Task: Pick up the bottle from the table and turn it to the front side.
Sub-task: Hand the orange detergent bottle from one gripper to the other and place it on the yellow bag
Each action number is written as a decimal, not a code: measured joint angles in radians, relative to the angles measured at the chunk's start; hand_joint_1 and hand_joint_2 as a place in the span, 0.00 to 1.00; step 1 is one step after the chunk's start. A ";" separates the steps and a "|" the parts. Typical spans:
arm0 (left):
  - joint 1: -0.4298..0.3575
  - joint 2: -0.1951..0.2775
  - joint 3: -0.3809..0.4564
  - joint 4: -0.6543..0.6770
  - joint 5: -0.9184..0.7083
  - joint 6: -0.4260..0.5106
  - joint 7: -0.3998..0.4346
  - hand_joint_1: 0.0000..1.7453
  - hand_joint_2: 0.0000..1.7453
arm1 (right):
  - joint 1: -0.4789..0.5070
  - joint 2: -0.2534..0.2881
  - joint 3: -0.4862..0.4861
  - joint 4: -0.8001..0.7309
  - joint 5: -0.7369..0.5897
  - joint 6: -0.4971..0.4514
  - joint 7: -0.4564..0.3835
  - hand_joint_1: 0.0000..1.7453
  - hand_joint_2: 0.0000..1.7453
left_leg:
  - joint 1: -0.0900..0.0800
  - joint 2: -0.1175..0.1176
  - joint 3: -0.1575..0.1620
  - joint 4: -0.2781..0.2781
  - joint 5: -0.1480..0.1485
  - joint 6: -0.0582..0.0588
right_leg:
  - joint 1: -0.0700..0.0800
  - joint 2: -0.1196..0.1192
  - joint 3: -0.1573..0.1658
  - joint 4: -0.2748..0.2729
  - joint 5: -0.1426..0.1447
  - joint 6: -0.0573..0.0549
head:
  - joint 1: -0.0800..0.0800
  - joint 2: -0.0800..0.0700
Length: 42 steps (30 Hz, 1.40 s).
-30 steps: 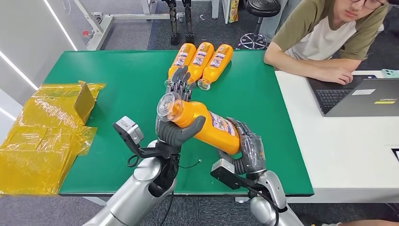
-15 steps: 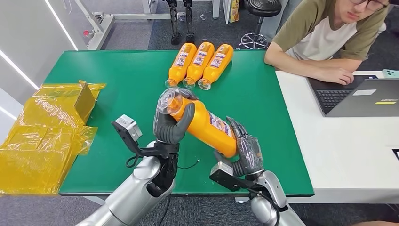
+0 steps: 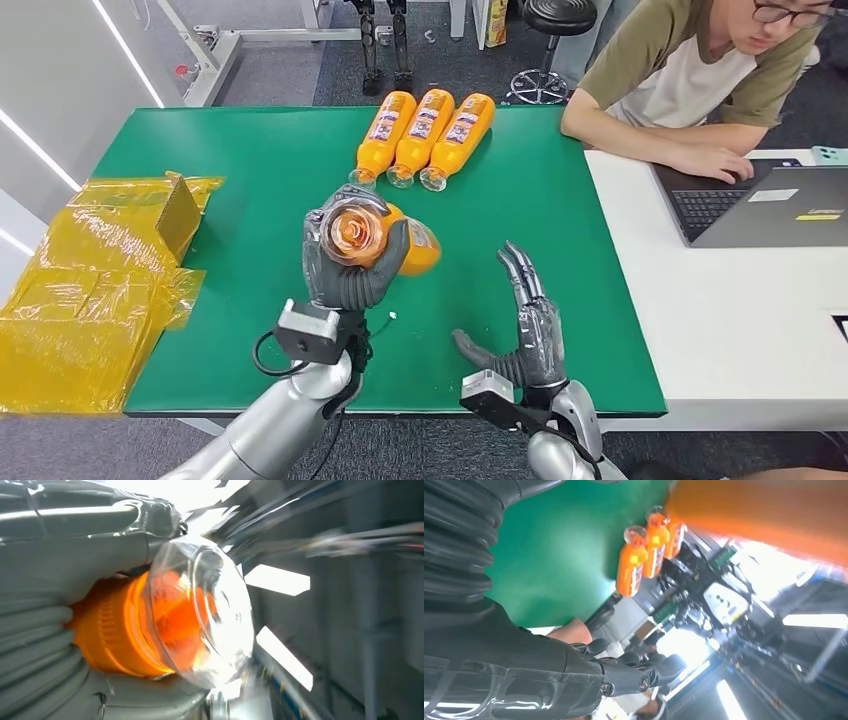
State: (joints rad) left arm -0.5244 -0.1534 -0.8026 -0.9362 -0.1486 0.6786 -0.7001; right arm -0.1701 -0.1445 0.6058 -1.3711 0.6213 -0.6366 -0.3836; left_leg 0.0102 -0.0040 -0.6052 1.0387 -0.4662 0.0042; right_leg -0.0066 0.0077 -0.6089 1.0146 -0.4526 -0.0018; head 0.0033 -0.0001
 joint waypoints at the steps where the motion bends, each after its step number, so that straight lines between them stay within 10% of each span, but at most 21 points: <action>1: 0.012 0.008 0.047 0.001 -0.112 0.012 0.000 1.00 1.00 | 0.007 0.003 0.003 -0.002 -0.007 -0.016 -0.015 0.00 1.00 | 0.000 0.001 0.001 0.000 0.000 0.000 | 0.000 0.001 0.000 0.000 0.000 0.000 | 0.000 0.000; 8: 0.216 0.041 0.539 -0.079 -0.870 0.022 0.038 1.00 1.00 | 0.084 0.044 -0.009 -0.044 0.033 -0.034 -0.027 0.00 1.00 | 0.000 0.004 0.003 -0.002 -0.001 -0.003 | 0.000 0.004 -0.001 0.000 -0.002 -0.003 | 0.000 0.000; 14: 0.333 0.115 0.730 -0.235 -1.200 0.022 0.381 1.00 1.00 | 0.164 0.059 -0.037 -0.128 0.047 -0.034 -0.009 0.00 1.00 | 0.001 0.003 0.002 -0.003 -0.002 -0.004 | 0.001 0.003 -0.001 0.001 -0.004 -0.005 | 0.000 0.000; 21: 0.390 0.325 0.727 -0.358 -1.263 0.021 0.597 1.00 1.00 | 0.205 0.079 -0.044 -0.184 0.049 -0.033 0.002 0.00 1.00 | 0.001 0.003 0.003 -0.003 -0.002 -0.006 | 0.001 0.003 -0.001 0.001 -0.005 -0.006 | 0.000 0.000; 29: 0.377 0.389 0.690 -0.351 -1.275 -0.037 0.616 1.00 1.00 | 0.206 0.091 -0.045 -0.198 0.058 -0.029 0.010 0.00 1.00 | 0.001 0.003 0.004 -0.003 -0.002 -0.006 | 0.001 0.003 -0.001 0.001 -0.004 -0.006 | 0.000 0.000; 33: 0.162 0.514 0.455 -0.073 -1.314 -0.324 0.598 1.00 1.00 | 0.205 0.113 -0.052 -0.227 0.064 -0.013 0.009 0.00 1.00 | 0.001 0.003 0.004 -0.002 0.000 -0.007 | 0.001 0.002 -0.001 0.002 -0.002 -0.009 | 0.000 0.000; 42: -0.073 0.520 0.270 0.318 -1.175 -0.603 0.378 1.00 1.00 | 0.211 0.113 -0.059 -0.245 0.040 -0.014 0.004 0.00 1.00 | 0.001 0.005 0.004 -0.002 0.000 -0.008 | 0.001 0.004 -0.002 0.002 -0.002 -0.010 | 0.000 0.000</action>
State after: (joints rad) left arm -0.5973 0.3669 -0.5322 -0.6179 -1.3239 0.0751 -0.3226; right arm 0.0407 -0.0317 0.5466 -1.6160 0.6609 -0.6509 -0.3795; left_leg 0.0113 0.0007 -0.6013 1.0362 -0.4663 -0.0034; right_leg -0.0057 0.0120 -0.6112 1.0170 -0.4543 -0.0115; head 0.0035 0.0000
